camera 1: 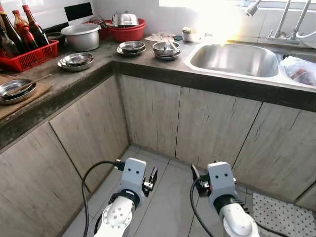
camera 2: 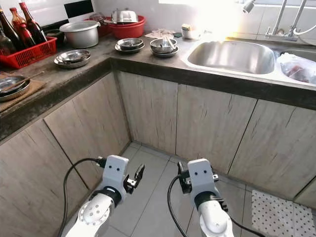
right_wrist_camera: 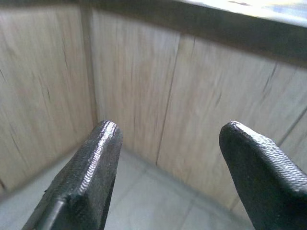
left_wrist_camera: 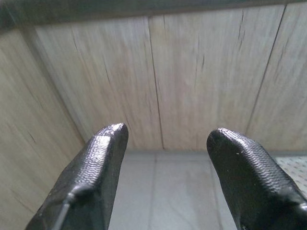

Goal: Kitchen organization

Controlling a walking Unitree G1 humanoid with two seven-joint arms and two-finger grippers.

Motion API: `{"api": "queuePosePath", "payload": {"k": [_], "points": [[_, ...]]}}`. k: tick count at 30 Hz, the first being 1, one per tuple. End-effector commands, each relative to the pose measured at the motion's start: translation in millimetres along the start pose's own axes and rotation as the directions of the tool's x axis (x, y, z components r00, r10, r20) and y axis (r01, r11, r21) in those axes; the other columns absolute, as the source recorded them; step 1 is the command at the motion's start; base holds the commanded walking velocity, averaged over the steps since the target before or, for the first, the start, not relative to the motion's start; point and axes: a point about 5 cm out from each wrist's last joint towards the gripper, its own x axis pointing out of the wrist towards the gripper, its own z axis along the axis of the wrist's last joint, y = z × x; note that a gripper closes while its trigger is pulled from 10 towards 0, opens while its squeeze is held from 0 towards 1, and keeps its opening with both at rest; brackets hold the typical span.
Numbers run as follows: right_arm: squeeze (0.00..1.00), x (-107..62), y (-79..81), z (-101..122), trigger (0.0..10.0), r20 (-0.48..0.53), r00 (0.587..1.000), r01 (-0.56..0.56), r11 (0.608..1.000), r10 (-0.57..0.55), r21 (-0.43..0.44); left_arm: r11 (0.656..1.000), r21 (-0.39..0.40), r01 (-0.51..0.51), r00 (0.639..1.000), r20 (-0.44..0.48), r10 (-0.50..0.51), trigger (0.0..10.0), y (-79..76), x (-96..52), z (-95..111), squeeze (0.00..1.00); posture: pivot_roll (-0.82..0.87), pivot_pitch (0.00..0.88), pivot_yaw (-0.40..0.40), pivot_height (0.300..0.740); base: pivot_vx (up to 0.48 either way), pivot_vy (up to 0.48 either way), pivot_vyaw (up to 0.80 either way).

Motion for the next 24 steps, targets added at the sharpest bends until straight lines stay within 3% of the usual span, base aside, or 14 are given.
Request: {"api": "queuePosePath", "payload": {"k": [1, 14, 24], "points": [[0.00, -4.0, -0.7, 11.3, 10.0, 0.071, 0.997, -0.019, 1.000, 0.020, -0.015, 1.000, 0.026, 0.008, 0.997, 0.078, -0.010, 10.0, 0.2, -4.3, 9.9, 0.00, 0.10, 0.000, -0.012, 0.740, 0.000, 0.000, 0.00], [0.00, -3.9, -1.7, 10.7, 10.0, 0.084, 0.996, 0.003, 0.999, -0.006, 0.033, 0.999, 0.000, -0.036, 0.994, 0.101, 0.036, 10.0, 0.3, -5.0, 9.2, 0.00, 0.10, 0.000, -0.018, 0.740, 0.000, 0.000, 0.00], [0.00, -1.8, 3.8, 6.8, 10.0, 0.079, 0.996, -0.040, 0.998, 0.035, 0.057, 1.000, -0.003, -0.029, 0.997, 0.076, 0.029, 10.0, -1.8, -3.4, 3.2, 0.00, 0.10, 0.000, -0.017, 0.740, 0.295, 0.000, 0.00]]}}
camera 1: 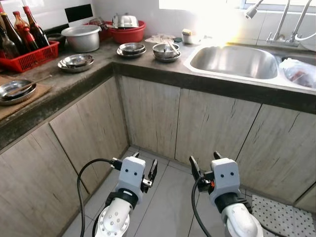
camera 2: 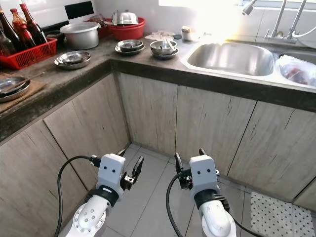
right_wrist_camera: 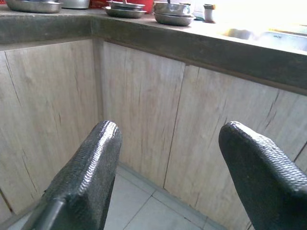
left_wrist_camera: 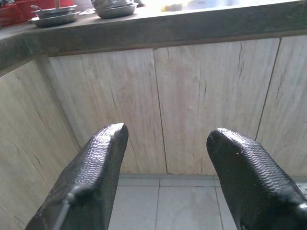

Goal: Kitchen organization

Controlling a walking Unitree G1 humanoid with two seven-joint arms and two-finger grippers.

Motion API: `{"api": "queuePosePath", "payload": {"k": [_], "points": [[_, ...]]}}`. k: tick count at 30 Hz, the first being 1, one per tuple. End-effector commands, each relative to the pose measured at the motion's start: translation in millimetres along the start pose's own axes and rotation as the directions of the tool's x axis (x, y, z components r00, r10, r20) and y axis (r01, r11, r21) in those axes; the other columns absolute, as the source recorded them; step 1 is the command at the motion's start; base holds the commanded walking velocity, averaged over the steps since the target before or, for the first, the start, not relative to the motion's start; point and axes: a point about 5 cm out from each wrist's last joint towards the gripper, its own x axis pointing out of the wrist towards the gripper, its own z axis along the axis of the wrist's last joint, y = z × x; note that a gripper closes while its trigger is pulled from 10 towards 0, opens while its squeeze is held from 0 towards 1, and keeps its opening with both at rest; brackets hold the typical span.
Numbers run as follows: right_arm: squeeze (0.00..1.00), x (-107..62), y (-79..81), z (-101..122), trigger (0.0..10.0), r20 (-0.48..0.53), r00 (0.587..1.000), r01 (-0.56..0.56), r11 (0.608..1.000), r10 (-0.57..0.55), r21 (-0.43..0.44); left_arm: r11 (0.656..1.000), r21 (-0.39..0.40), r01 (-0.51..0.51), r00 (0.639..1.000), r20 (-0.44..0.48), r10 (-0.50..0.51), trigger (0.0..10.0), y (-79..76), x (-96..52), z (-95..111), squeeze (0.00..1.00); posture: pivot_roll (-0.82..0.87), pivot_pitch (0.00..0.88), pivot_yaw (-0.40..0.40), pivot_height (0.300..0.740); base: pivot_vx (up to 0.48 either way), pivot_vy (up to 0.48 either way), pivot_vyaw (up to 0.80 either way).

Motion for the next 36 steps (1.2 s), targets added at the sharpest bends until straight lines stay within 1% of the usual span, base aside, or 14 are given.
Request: {"api": "queuePosePath", "payload": {"k": [1, 8, 10, 14, 26, 32, 36], "points": [[0.00, 1.5, 2.2, -0.2, 10.0, 0.009, 1.000, -0.013, 1.000, 0.013, 0.023, 1.000, 0.008, -0.005, 1.000, -0.015, 0.005, 10.0, -0.1, 0.2, -3.7, 0.00, 0.10, 0.000, -0.019, 0.740, 0.319, 0.000, 0.00], [0.00, 2.5, 2.7, -3.5, 10.0, -0.002, 1.000, -0.012, 1.000, 0.012, 0.024, 1.000, 0.020, 0.017, 1.000, -0.022, -0.017, 10.0, -3.1, 0.9, -5.7, 0.00, 0.10, 0.000, -0.021, 0.740, 0.331, 0.000, 0.00], [0.00, 3.0, 3.1, -6.3, 10.0, -0.019, 1.000, -0.017, 0.999, 0.017, 0.035, 1.000, 0.020, 0.015, 1.000, -0.023, -0.015, 10.0, -2.7, 0.8, -6.2, 0.00, 0.10, 0.000, -0.021, 0.740, 0.345, 0.000, 0.00], [0.00, 3.5, 3.8, -6.8, 10.0, -0.015, 1.000, -0.021, 0.999, 0.021, 0.026, 1.000, 0.023, 0.021, 1.000, -0.023, -0.021, 10.0, -3.6, 0.9, -6.0, 0.00, 0.11, 0.000, -0.023, 0.740, 0.364, 0.000, 0.00], [0.00, 5.4, 4.4, -6.4, 10.0, -0.016, 0.999, -0.032, 0.999, 0.033, 0.032, 0.999, 0.025, 0.024, 1.000, -0.021, -0.023, 10.0, -3.5, 2.5, -4.3, 0.00, 0.11, 0.000, -0.024, 0.740, 0.480, 0.000, 0.00], [0.00, 6.3, 3.0, -6.7, 10.0, -0.012, 1.000, -0.019, 0.999, 0.019, 0.026, 0.999, 0.025, 0.027, 0.999, -0.021, -0.026, 10.0, -3.6, 2.8, -4.4, 0.00, 0.11, 0.000, -0.017, 0.740, 0.480, 0.000, 0.00], [0.00, 6.8, 1.8, -7.1, 10.0, -0.009, 1.000, -0.009, 0.999, 0.010, 0.042, 0.999, 0.025, 0.030, 0.999, -0.023, -0.029, 10.0, -3.9, 3.5, -4.9, 0.00, 0.11, 0.000, -0.015, 0.740, 0.480, 0.000, 0.00]]}}
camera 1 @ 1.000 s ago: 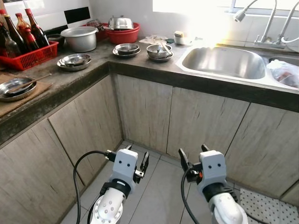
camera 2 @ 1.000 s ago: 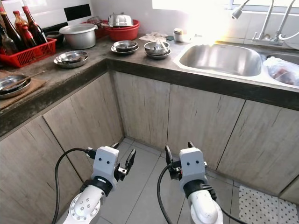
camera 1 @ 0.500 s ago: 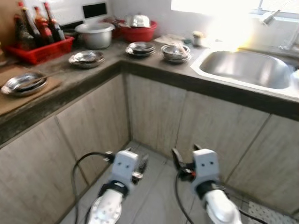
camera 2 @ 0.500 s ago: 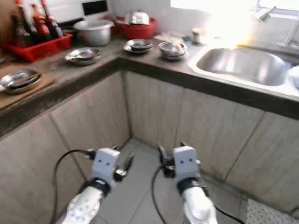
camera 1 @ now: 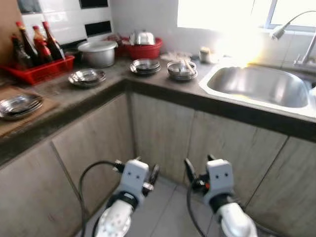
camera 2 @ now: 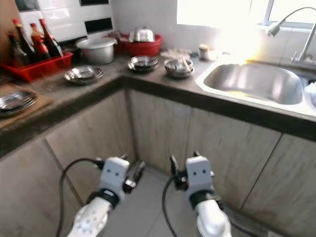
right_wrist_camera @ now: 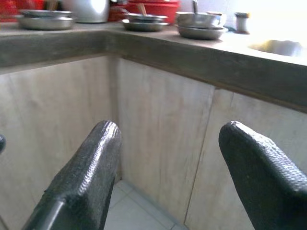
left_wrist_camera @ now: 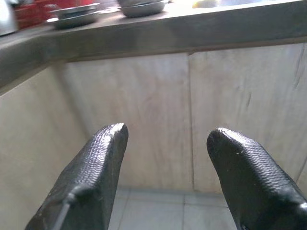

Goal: Kitchen organization

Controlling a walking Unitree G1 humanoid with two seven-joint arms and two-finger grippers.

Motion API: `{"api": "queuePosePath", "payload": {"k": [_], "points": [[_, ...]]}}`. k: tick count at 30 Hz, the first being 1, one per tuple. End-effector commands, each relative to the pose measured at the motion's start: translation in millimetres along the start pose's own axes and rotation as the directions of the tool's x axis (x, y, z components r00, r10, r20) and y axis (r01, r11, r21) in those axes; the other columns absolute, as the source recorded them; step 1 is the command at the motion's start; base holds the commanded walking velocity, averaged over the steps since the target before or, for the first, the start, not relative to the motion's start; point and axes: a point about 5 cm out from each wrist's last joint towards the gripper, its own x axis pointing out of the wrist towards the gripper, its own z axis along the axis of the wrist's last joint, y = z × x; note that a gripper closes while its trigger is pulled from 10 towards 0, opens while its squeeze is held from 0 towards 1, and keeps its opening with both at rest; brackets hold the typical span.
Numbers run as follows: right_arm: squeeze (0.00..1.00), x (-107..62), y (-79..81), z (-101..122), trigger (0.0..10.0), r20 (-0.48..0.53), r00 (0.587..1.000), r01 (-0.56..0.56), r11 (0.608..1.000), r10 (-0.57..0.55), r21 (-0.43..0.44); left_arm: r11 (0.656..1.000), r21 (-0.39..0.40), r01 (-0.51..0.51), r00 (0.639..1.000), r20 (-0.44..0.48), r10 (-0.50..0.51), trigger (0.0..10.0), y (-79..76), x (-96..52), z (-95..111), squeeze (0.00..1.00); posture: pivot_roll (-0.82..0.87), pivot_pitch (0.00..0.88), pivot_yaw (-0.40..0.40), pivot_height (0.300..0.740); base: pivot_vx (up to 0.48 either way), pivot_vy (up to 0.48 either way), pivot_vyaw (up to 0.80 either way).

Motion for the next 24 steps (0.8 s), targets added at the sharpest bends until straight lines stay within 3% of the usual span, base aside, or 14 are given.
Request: {"api": "queuePosePath", "payload": {"k": [1, 12, 24], "points": [[0.00, 0.2, -7.6, -1, 10.0, -0.002, 1.000, 0.025, 1.000, -0.025, -0.009, 1.000, -0.002, 0.025, 0.999, 0.022, -0.025, 10.0, -6.8, 2.7, 5, 0.00, 0.11, 0.000, -0.015, 0.740, 0.480, 0.000, 0.00], [0.00, 8.1, -3.2, 3, 10.0, 0.023, 1.000, -0.003, 1.000, 0.003, 0.000, 1.000, 0.000, 0.026, 0.999, 0.022, -0.026, 10.0, -5.1, 2.9, 5, 0.00, 0.12, 0.000, -0.013, 0.740, 0.480, 0.000, 0.00], [0.00, 25.1, -13.8, 18, 10.0, 0.084, 0.996, 0.009, 1.000, -0.008, -0.018, 1.000, -0.002, 0.021, 1.000, 0.022, -0.021, 10.0, -5.0, 3.3, 6, 0.00, 0.12, 0.000, -0.020, 0.740, 0.480, 0.000, 0.00]]}}
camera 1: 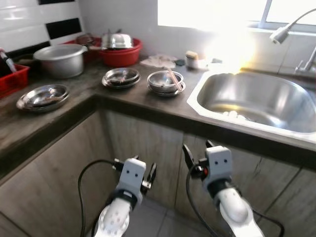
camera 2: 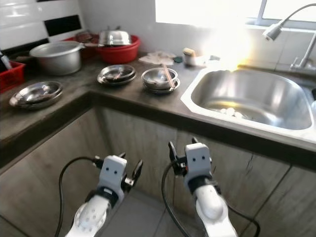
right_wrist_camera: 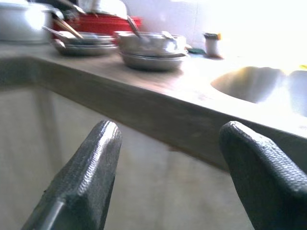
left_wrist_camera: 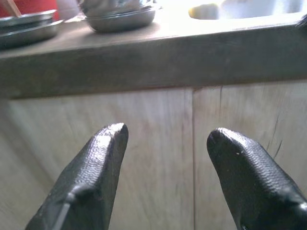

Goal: Kitchen organization

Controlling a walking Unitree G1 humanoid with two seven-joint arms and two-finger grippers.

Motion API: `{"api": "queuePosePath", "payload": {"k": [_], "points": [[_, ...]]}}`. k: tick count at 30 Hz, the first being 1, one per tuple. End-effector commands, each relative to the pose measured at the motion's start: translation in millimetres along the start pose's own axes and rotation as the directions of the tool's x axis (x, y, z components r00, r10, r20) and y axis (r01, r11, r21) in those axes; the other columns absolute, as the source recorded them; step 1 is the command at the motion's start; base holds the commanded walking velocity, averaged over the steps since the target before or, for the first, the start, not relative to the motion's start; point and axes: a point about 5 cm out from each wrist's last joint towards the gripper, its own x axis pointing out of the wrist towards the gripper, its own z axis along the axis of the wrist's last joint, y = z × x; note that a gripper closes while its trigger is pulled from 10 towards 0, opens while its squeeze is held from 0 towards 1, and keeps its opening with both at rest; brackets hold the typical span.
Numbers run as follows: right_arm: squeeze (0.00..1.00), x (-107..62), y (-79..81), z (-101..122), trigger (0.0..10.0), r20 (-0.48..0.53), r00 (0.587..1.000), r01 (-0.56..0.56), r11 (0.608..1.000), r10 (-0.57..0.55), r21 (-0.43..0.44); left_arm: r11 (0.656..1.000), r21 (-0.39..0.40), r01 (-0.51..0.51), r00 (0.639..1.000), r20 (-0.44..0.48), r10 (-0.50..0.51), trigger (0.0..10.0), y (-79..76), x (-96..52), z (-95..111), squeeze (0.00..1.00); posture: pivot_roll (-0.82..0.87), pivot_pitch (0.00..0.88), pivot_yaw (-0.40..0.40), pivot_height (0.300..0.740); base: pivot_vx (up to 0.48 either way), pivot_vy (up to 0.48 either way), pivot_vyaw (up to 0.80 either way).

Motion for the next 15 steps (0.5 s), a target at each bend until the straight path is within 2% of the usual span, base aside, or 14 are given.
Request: {"api": "queuePosePath", "payload": {"k": [1, 5, 12, 15], "points": [[0.00, 4.6, 9.7, 7.1, 10.0, 0.031, 0.999, -0.038, 0.999, 0.038, 0.023, 0.999, 0.024, -0.028, 1.000, 0.008, 0.027, 10.0, 9.5, -1.8, 1.9, 0.00, 0.12, 0.000, -0.020, 0.740, 0.480, 0.000, 0.00], [0.00, 5.3, 10.7, 8.9, 10.0, 0.038, 0.998, -0.051, 0.998, 0.050, 0.023, 0.999, 0.026, -0.025, 1.000, 0.003, 0.025, 10.0, 9.3, -1.2, 1.7, 0.00, 0.12, 0.000, -0.021, 0.740, 0.394, 0.000, 0.00], [0.00, 7.1, 12.3, 11.1, 10.0, 0.049, 0.996, -0.070, 0.997, 0.068, 0.029, 0.999, 0.037, -0.013, 1.000, -0.003, 0.013, 10.0, 7.6, 0.0, 1.6, 0.00, 0.12, 0.000, -0.019, 0.740, 0.000, 0.000, 0.00], [0.00, 7.6, 12.4, 11.1, 10.0, 0.048, 0.996, -0.074, 0.997, 0.073, 0.032, 0.998, 0.061, -0.015, 1.000, -0.005, 0.015, 10.0, 7.0, 0.3, 1.5, 0.00, 0.12, 0.000, -0.023, 0.740, 0.000, -0.469, 0.00]]}}
